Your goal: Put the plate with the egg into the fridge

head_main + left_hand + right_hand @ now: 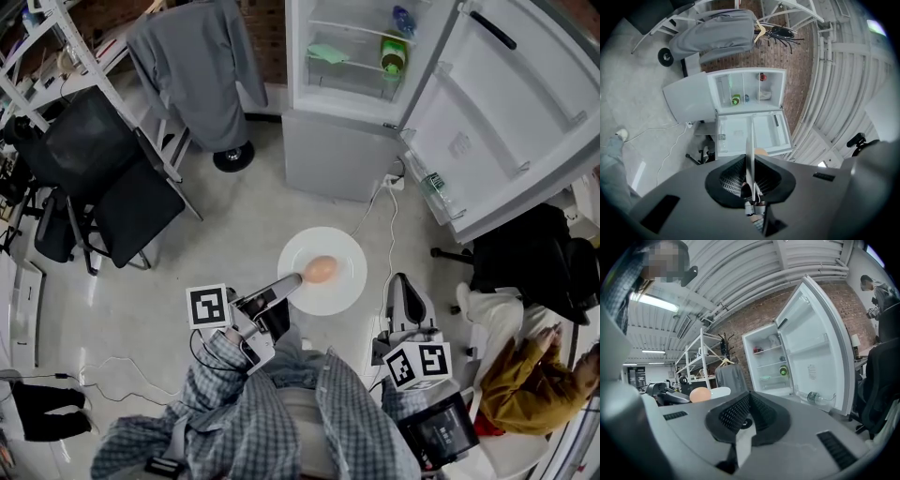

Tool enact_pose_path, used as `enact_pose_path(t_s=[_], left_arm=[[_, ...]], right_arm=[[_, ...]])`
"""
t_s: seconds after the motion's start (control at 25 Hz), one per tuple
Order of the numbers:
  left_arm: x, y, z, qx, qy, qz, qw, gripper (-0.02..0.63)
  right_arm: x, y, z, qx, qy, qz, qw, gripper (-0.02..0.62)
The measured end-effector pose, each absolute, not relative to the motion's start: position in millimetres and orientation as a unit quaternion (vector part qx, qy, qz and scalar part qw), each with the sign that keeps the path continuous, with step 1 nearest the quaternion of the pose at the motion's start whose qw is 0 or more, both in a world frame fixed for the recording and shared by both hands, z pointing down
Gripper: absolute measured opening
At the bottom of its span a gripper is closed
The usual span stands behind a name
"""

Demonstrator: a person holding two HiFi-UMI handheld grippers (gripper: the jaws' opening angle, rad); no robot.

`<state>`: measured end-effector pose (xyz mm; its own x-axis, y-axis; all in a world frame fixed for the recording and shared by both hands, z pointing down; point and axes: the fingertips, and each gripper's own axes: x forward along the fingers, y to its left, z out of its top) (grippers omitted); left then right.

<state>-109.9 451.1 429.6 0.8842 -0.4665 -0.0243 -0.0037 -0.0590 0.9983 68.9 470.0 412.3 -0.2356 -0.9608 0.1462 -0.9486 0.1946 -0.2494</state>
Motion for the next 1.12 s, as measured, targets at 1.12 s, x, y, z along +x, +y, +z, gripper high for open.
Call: enact_pose_path(t_s=[1.12], left_arm=[[-122.7, 215.3, 434.2, 0.704, -0.142, -0.165, 0.676, 0.034]], right_arm=[[46.7, 251.9, 395.4, -0.644, 0.756, -0.118, 0.020, 0.005]])
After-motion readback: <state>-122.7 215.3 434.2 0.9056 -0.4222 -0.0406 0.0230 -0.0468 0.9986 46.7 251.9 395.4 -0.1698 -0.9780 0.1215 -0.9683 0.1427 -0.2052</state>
